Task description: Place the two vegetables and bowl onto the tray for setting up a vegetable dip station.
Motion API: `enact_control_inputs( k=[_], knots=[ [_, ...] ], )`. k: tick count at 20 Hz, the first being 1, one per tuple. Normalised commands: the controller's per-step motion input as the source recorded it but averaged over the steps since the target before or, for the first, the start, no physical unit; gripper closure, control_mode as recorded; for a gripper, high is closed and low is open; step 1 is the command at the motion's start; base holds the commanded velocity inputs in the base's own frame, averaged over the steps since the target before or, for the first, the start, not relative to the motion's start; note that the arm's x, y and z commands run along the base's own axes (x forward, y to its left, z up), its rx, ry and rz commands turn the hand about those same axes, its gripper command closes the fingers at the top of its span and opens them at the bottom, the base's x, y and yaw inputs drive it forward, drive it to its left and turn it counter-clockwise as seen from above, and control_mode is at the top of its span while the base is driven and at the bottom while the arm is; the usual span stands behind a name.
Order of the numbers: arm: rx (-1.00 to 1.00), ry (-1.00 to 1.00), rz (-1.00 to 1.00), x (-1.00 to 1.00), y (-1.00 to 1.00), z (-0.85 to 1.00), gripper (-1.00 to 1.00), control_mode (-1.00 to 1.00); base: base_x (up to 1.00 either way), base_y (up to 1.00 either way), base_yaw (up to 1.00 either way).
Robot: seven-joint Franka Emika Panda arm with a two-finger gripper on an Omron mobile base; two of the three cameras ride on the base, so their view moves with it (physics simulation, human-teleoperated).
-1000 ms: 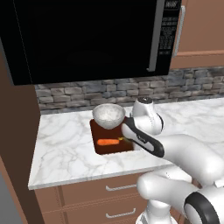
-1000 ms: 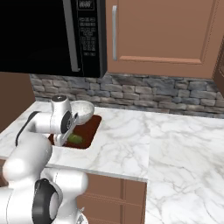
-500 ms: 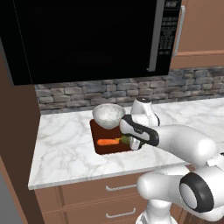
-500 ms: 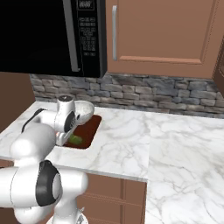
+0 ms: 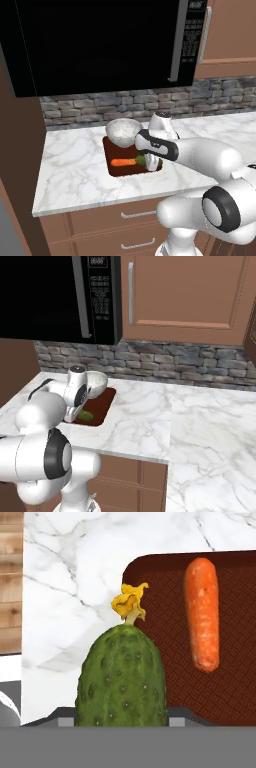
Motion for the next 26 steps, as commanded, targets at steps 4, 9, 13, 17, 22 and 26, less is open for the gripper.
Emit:
enact_control_inputs(
  k=[4, 9, 13, 17, 22, 26],
  knots=[
    [0.0, 0.0, 0.0, 0.11, 0.07, -0.11, 1.0, -1.0, 0.0, 0.0, 0.0],
    [0.0, 0.0, 0.0, 0.15, 0.0, -0.1, 1.0, -1.0, 0.0, 0.0, 0.0],
    [0.0, 0.0, 0.0, 0.08, 0.0, -0.14, 1.0, -1.0, 0.0, 0.0, 0.0],
    [0.0, 0.0, 0.0, 0.05, 0.01, -0.13, 1.0, -1.0, 0.0, 0.0, 0.0],
    [0.0, 0.0, 0.0, 0.05, 0.02, -0.12, 1.0, -1.0, 0.0, 0.0, 0.0],
    [0.0, 0.0, 0.01, 0.07, 0.03, -0.1, 1.0, -1.0, 0.0, 0.0, 0.0]
  ],
)
